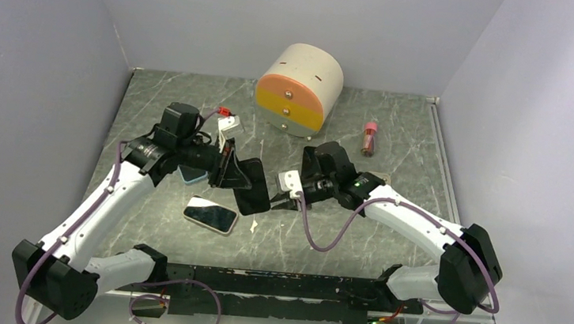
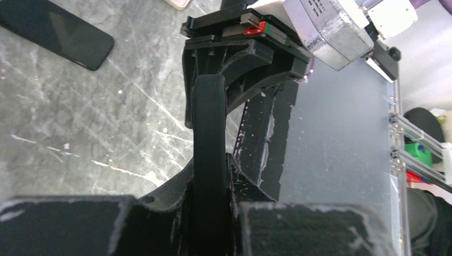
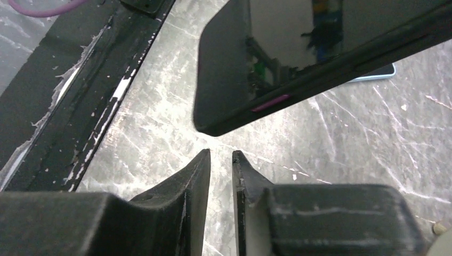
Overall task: Take the phone out of the phone case
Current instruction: Remove the phone case from the phone.
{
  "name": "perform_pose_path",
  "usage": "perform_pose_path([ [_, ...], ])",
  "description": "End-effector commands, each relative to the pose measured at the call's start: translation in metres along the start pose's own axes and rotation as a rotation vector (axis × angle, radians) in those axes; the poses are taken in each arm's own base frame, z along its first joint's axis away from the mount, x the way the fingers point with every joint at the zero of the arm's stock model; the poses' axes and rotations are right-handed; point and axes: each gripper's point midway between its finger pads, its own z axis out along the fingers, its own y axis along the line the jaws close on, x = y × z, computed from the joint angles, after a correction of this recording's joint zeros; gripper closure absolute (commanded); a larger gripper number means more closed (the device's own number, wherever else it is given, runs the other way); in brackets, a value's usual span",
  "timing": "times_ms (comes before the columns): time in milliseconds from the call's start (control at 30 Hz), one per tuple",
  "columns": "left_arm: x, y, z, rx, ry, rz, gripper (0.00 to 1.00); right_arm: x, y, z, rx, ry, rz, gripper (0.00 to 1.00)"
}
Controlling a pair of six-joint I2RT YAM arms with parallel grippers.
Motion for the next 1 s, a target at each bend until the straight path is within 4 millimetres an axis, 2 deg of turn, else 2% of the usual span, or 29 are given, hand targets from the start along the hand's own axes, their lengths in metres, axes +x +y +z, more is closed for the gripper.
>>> perform_pose_path([
  [0,-0.017,-0.006,-0.009,-0.043,-0.053,0.133,0.98,-0.022,0.006,-0.003,-0.039,-0.068,-0.014,0.70],
  [67,-0.016,-0.006,-0.009,-0.046,-0.052,0.141,0.98,-0.030,0.008,-0.002,-0.049,-0.106,0.006,0.62],
  [200,-0.019,-0.012,-0.010,-0.025,-0.073,0.163,0.97,-0.041,0.007,0.000,-0.049,-0.167,0.042,0.52],
  [400,-0.017,-0.013,-0.009,-0.014,-0.072,0.159,0.98,-0.046,0.003,0.002,-0.050,-0.191,0.079,0.51],
  [567,-0.018,-0.014,-0.008,-0.008,-0.076,0.160,0.98,-0.051,0.004,0.002,-0.063,-0.208,0.080,0.56],
  [767,-0.020,-0.019,-0.007,0.027,-0.086,0.155,0.97,-0.048,0.003,0.004,-0.072,-0.199,0.076,0.65],
  [967,-0.020,-0.026,-0.008,0.066,-0.081,0.157,0.98,-0.034,0.004,0.005,-0.072,-0.140,-0.007,0.86],
])
